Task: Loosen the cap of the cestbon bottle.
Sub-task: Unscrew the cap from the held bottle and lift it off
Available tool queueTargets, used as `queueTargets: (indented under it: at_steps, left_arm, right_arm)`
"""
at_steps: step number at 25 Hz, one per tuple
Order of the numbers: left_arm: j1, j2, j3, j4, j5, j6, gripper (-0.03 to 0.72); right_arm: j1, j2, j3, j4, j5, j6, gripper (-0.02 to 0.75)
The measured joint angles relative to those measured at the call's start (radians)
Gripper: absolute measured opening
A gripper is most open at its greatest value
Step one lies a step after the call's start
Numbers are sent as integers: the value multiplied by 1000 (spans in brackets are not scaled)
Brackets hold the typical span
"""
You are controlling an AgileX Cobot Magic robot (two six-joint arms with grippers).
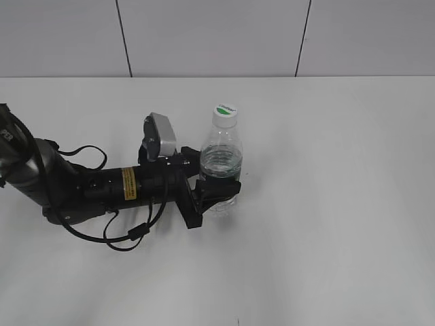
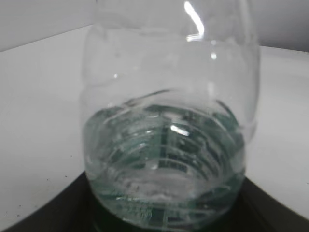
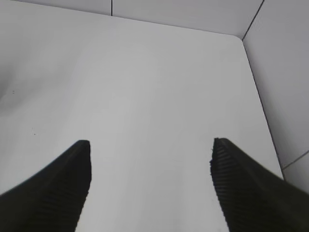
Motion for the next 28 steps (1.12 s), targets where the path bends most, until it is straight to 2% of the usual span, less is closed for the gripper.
queueTargets:
  at_steps: [12,18,24,28]
  left_arm:
    - [0,0,0,0,-1,0,415]
    - [0,0,0,-2,-1,0,415]
    - [0,0,0,-2,-2,0,415]
    - [0,0,0,-5,-2,0,415]
  right_arm:
    - [0,760,-545,47,-9,-1,587]
    - [0,1046,-780,103,133,2,589]
    - [0,1239,-916,153,294,8,610]
    - [0,1321,-927,180,322,27,613]
